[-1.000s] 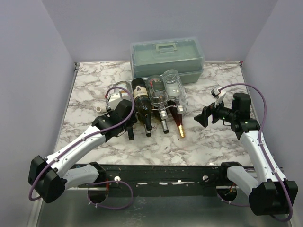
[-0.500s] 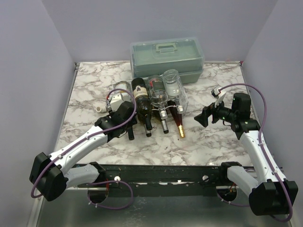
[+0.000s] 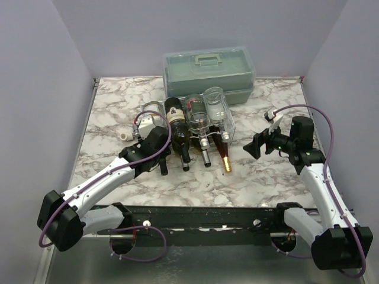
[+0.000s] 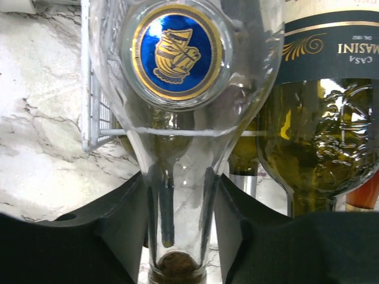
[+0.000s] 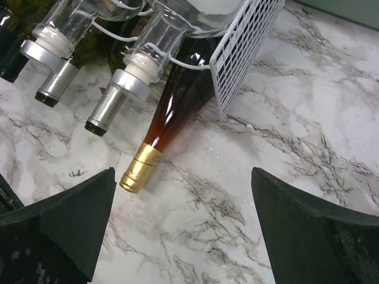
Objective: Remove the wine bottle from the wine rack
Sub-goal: Pick up the wine bottle from the wine rack.
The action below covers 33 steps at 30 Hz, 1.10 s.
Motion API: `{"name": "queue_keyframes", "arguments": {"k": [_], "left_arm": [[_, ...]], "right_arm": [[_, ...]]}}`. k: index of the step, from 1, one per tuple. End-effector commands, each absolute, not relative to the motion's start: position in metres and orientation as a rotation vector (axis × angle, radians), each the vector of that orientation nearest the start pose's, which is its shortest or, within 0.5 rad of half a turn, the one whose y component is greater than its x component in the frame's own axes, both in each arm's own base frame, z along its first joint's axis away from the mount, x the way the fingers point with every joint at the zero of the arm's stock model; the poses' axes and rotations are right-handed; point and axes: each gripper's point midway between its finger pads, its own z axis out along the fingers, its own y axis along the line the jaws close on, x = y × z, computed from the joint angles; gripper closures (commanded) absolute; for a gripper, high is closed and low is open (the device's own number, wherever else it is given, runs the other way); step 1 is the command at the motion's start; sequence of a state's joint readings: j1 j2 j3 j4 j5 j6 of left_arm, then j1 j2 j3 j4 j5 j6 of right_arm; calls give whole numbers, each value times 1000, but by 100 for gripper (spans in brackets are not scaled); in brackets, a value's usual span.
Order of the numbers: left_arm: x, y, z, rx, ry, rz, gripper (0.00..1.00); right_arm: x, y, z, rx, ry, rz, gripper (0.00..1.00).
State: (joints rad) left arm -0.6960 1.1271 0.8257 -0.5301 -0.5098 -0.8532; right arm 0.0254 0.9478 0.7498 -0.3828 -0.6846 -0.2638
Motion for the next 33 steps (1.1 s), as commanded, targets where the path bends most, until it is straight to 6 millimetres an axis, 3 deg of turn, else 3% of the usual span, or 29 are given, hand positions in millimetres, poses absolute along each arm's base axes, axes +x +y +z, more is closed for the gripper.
{"name": "queue_keyframes", "arguments": {"k": [1,8,18,28,33], "left_arm": [[272,-144,139,-399,2216,-158,59],[271,-145,149,-393,2197,-188,100],[263,-128,192,-337,2070,-237,100],[258,-114,210,-303,2005,-211,100],[253,-108,228,-278,1953,-228,100]], "right_arm": [[277,106,186,-684,1928,546,0],[278,106,186,-682,1928,544,0],[278,106,186,-683,1926,541,0],[278,105,187,-683,1925,537,0],[278,105,186,-681,1929,537,0]]}}
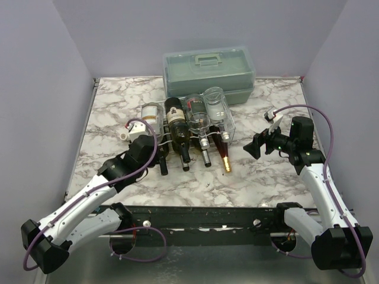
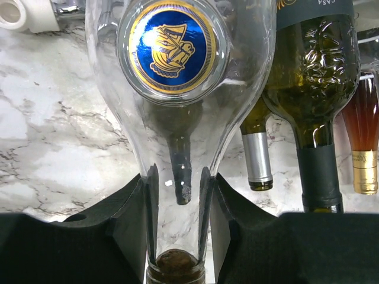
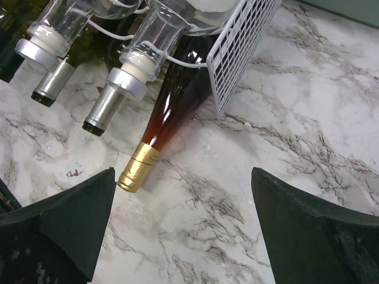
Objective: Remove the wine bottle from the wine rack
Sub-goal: Pick up the wine bottle from the wine rack.
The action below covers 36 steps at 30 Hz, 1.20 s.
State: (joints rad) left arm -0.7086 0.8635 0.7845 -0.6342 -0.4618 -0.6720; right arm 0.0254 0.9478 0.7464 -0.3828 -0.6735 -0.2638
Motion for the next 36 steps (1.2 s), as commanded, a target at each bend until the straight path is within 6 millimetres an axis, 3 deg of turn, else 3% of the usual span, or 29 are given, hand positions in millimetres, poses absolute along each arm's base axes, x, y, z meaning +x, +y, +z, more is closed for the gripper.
{"name": "queue_keyframes", "arguments": {"k": [1,21,36], "left_arm": [[253,-107,234,-273,1939,-235,100],[229,-145,300,-18,1862,-537,100],[218,-169,319,85,1806,-697,100]], "right_arm": [[278,105,186,-681,1930,536,0],[278,105,184,-688,1927,535,0],[275,108,184,-705,1918,559,0]]}}
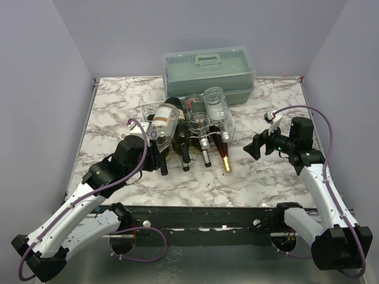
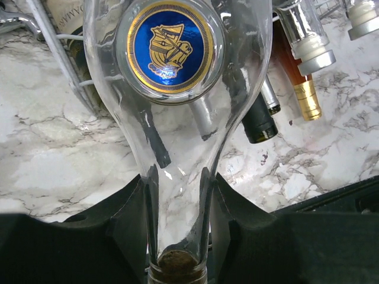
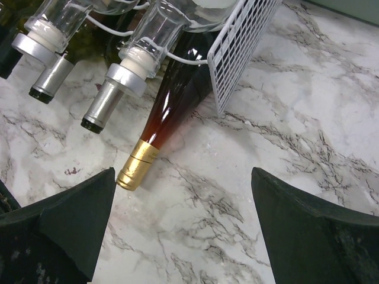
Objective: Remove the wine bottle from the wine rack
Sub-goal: Pick up the wine bottle from the wine rack, then place the wine bottle at the center of the board.
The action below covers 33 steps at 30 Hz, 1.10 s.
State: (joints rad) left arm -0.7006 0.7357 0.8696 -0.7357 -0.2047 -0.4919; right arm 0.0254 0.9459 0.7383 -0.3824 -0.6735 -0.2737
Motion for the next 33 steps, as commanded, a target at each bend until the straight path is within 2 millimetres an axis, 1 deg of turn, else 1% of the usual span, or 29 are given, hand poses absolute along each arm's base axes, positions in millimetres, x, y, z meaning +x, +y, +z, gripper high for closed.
{"name": "queue_keyframes", "arguments": {"k": [1,7,12,13,15,19,20,22,24,26,29,33], "left_arm": [[217,-172,320,93,1800,-710,100],[212,-189,331,151,1767,-811,100],[210,-205,343,192,1747,-889,100],[206,-211,345,222,1745,-920,100],[205,-218,349,238,1743,-944,100],[204,-231,351,273,1749,-974,100],[206,-234,350,275,1753,-973,100],[212,-237,342,265,1771,-954,100],[220,-238,333,252,1785,-925,100],[223,-240,327,250,1797,-914,100],[221,-244,332,263,1769,-944,100],[218,-248,345,289,1733,-974,100]], "right_arm": [[274,109,185,-708,1915,562,0],[270,114,187,-732,1898,600,0],[259,125,194,-793,1857,680,0],[256,127,196,-806,1849,698,0],[254,130,205,-813,1837,715,0],[246,135,236,-850,1801,747,0],[246,135,240,-848,1798,752,0],[246,140,240,-841,1783,799,0],[243,147,231,-845,1789,883,0],[238,150,223,-853,1809,948,0],[238,150,220,-860,1817,951,0],[237,150,228,-892,1773,922,0]]}}
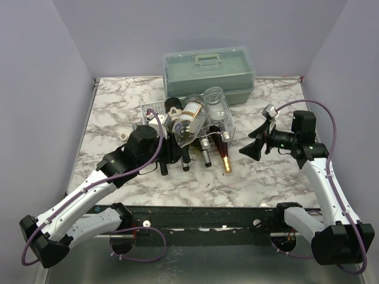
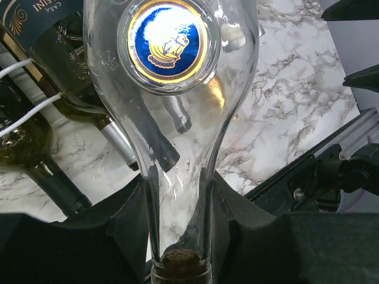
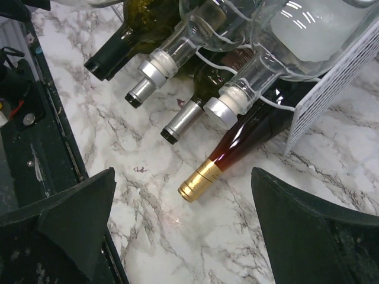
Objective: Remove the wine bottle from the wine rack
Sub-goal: Place the wine bottle at the center of the board.
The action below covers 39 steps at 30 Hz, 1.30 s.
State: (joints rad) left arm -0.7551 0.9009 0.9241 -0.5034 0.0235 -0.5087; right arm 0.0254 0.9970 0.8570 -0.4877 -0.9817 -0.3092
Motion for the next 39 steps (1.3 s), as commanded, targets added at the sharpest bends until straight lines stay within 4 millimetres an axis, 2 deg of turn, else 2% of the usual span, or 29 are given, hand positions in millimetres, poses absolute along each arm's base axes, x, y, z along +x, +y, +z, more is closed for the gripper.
{"name": "queue_keyframes", "arguments": {"k": [1,11,22,27,31,35,39], "left_arm": [[217,-250,348,297,1727,-982,100],[201,-267,366,353,1682,-1089,100],[181,-301,373,451,1670,-1184,100],[172,-324,369,496,1703,-1228,100],[167,-342,362,520,1748,-1263,100],[162,-356,355,528,1804,-1318,100],[153,-367,346,545,1887,-1376,100]], "right_arm": [[237,150,232,-908,1757,914,0],[235,149,257,-996,1702,860,0],[204,149,314,-1147,1568,786,0],[190,150,329,-1208,1521,777,0],[186,147,328,-1225,1530,747,0],[189,140,316,-1239,1564,687,0],[176,137,300,-1376,1503,645,0]]}}
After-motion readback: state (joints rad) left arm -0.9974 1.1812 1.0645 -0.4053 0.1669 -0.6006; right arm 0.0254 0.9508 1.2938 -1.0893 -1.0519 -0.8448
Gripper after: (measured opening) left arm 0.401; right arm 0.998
